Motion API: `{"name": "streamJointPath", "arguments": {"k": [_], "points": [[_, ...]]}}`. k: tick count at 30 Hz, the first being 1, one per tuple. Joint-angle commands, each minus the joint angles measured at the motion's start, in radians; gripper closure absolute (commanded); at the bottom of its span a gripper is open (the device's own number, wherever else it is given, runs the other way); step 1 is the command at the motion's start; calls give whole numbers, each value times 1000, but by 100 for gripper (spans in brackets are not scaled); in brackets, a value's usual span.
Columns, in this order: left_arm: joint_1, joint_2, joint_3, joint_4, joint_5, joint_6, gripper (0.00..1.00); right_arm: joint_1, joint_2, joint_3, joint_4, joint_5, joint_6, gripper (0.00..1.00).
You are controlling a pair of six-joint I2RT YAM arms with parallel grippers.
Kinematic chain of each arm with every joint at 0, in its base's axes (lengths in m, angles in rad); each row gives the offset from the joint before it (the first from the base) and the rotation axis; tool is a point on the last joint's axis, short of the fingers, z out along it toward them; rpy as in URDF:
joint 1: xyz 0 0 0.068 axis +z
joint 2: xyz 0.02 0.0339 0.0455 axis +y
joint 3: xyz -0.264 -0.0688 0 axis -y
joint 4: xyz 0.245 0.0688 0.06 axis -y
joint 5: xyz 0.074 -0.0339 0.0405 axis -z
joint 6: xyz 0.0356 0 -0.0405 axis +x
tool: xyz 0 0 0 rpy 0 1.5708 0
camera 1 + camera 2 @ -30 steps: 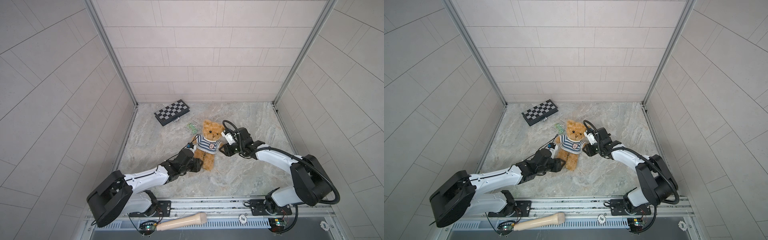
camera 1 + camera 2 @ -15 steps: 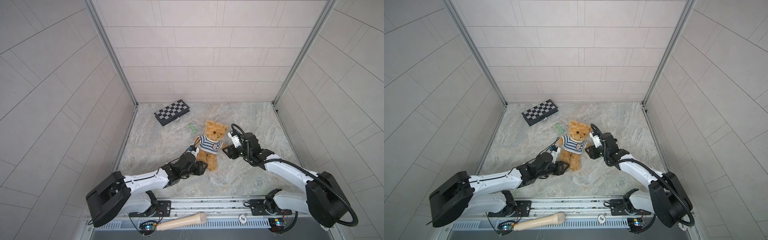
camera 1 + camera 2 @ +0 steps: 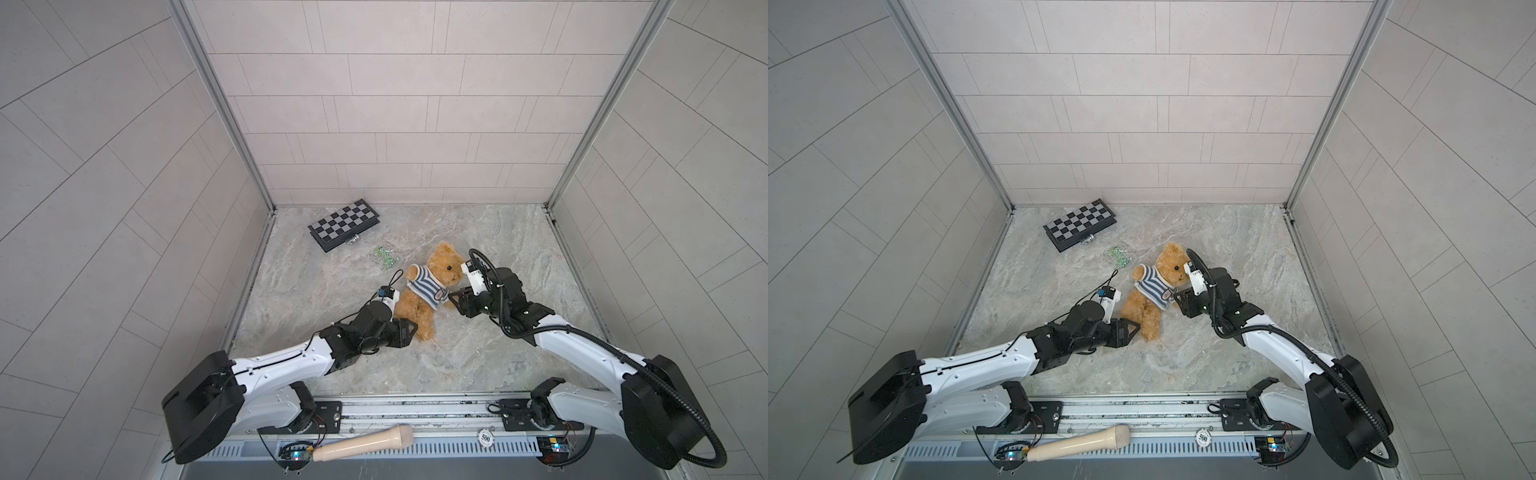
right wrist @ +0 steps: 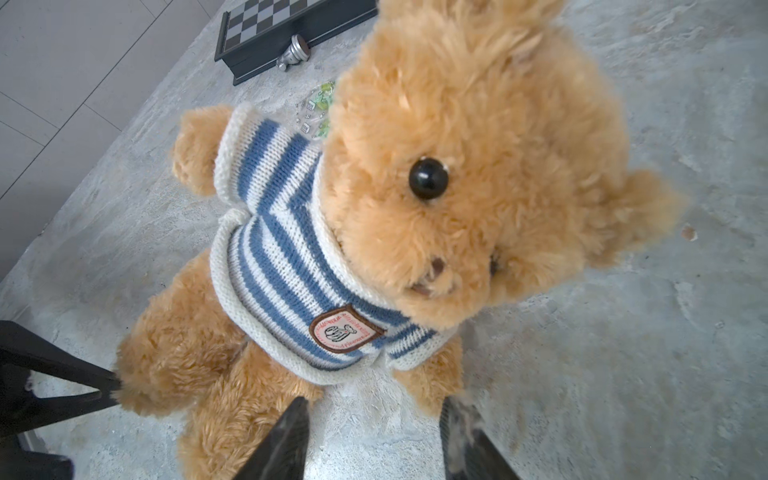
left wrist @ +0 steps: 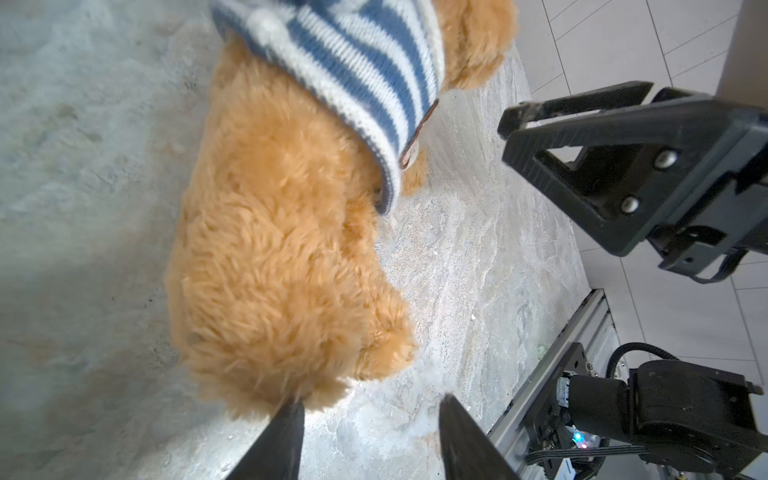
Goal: Dress the teddy bear
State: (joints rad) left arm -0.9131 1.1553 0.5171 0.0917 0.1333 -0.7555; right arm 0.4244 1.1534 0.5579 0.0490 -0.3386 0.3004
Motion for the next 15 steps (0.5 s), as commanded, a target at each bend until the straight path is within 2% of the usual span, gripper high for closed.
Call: {"name": "streamJointPath", "arguments": {"k": [1,8,12,15], "points": [[-2,-34,102,-146,-37,121,41,-7,-44,-23,16,38,19,46],[55,28,306,-317,-37,292,38,-39,-141,-73,-8,55,36,43],[147,123,410,-326,9,353,28,-59,-186,-89,-34,59,38,38],[188,225,489,-337,21,393,26,-69,-214,-108,-49,63,42,35]]}}
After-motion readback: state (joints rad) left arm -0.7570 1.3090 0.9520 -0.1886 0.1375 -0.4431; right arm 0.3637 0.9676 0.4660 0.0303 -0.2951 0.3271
